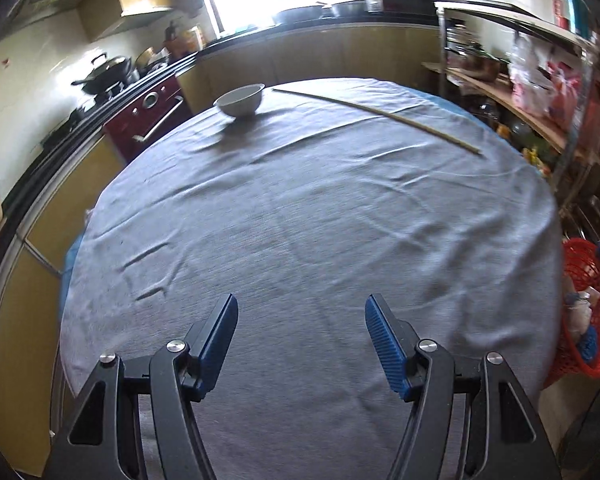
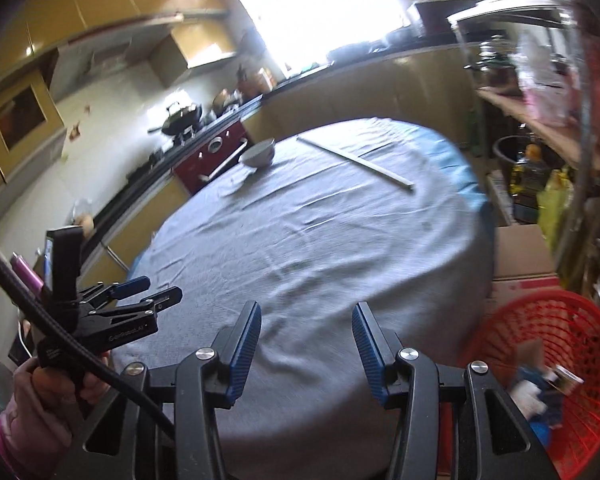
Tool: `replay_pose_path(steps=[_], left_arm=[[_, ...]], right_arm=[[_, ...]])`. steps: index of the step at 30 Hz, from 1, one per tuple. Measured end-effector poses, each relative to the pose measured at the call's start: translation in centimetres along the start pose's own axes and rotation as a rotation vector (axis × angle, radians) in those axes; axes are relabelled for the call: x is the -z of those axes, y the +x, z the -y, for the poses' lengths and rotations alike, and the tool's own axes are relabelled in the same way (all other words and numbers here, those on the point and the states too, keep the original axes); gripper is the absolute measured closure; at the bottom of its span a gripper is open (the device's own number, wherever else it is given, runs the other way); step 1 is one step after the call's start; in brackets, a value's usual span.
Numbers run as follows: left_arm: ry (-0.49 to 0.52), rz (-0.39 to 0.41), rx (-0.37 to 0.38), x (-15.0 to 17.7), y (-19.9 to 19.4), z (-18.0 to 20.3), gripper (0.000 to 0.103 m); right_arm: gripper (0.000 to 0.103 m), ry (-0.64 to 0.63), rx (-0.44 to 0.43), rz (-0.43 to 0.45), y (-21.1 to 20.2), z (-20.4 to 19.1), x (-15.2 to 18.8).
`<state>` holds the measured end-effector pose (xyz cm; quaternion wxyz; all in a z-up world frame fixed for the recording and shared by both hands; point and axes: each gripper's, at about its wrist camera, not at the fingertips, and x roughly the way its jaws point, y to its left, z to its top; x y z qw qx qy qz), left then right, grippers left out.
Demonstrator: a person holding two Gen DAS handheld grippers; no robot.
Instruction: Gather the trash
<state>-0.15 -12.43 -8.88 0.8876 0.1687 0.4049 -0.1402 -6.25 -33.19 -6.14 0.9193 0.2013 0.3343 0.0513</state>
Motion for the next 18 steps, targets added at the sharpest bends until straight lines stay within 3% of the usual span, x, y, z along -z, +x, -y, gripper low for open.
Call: replay_pose_path(steps=[12, 18], left_arm=[[-0.064, -0.052, -0.002, -0.2, 6.1, -5.6, 0.036], [-0.108, -0.076, -0.019, -0.4, 9.0, -8.1, 0.036]], right_arm=[[0.051, -0.099, 0.099, -0.092, 12.5, -5.6, -3.3], [0.051, -0.172, 0.199, -0.079, 16.9, -6.9, -3.7]])
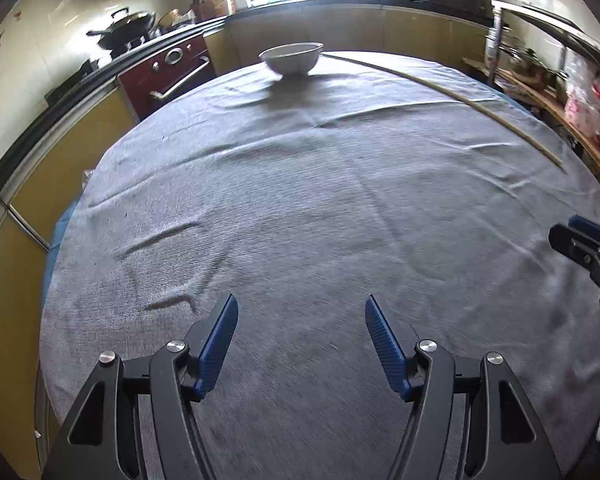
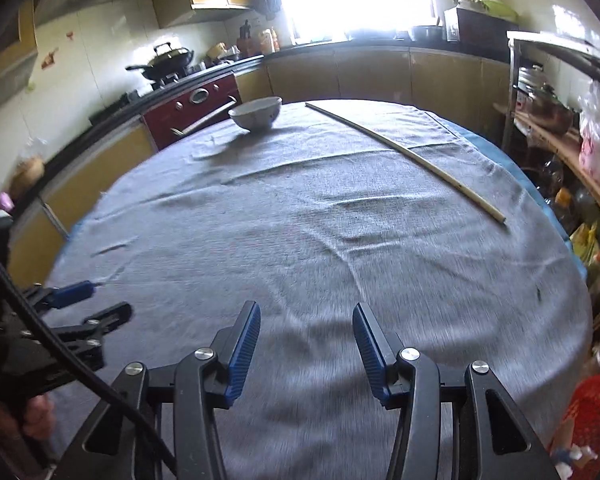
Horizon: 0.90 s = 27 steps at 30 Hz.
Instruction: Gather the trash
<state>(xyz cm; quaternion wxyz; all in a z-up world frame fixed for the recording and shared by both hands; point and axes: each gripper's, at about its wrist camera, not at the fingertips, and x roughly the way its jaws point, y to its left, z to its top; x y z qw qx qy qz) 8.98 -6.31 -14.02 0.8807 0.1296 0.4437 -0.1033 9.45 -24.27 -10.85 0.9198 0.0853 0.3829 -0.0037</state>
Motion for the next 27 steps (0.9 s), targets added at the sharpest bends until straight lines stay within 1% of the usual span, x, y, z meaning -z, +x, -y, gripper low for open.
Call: replay_pose_path(steps=[5, 6, 7, 8, 9, 11, 13, 14, 15, 17, 19, 20, 24, 27], left_arm=[[-0.049, -0.025, -0.029, -0.8, 2.5, -2.1, 0.036], [-0.054, -0.029, -0.036, -1.0, 3.1, -2.4, 0.034], [-0.064, -0.011, -0.041, -1.2, 3.3, -2.8, 0.025], [-0.065, -0.006, -0.057, -1.4, 3.5, -3.0, 0.023], [-0.062, -0.004, -0.07, -1.6, 3.8, -3.1, 0.022], [-0.062, 0.007, -0.067, -2.1, 4.4, -3.5, 0.014], [-0.081, 0.011, -0.059, -2.7, 5.1, -4.2, 0.009], [-0.091, 0.01, -0.054, -2.9, 5.4, -4.5, 0.005], [-0.105, 0.011, -0.052, -3.1, 5.8, -4.8, 0.003], [-0.127, 0.017, -0.046, -3.3, 6.3, -5.3, 0.0], [-0.152, 0.013, -0.03, -3.5, 6.6, -5.7, 0.0], [-0.162, 0.01, -0.024, -3.5, 6.8, -5.8, 0.0], [-0.202, 0.0, 0.02, -3.5, 7.1, -6.4, 0.0], [-0.198, 0.001, 0.021, -3.5, 7.0, -6.4, 0.0]], right_arm=[[0.051, -0.014, 0.058, -0.056, 3.2, 0.0, -0.4], [0.051, -0.007, 0.067, -0.069, 3.8, 0.1, -0.4], [0.05, 0.004, 0.075, -0.082, 4.3, 0.3, -0.3], [0.05, 0.006, 0.082, -0.066, 4.3, 0.3, -0.3], [0.046, 0.004, 0.09, -0.07, 4.4, 0.3, -0.3], [0.042, -0.013, 0.108, -0.077, 4.7, 0.0, -0.5], [0.03, -0.041, 0.119, -0.085, 5.1, -0.6, -0.6], [0.026, -0.06, 0.13, -0.09, 5.5, -1.0, -0.7], [0.021, -0.077, 0.142, -0.098, 5.7, -1.3, -0.7], [0.016, -0.072, 0.153, -0.103, 6.1, -1.5, -1.0], [0.003, -0.046, 0.165, -0.12, 6.7, -1.1, -1.4], [0.0, -0.033, 0.175, -0.132, 7.0, -0.9, -1.7], [0.0, -0.033, 0.185, -0.131, 7.5, -1.0, -2.0], [0.0, -0.033, 0.186, -0.128, 7.5, -1.0, -2.0]])
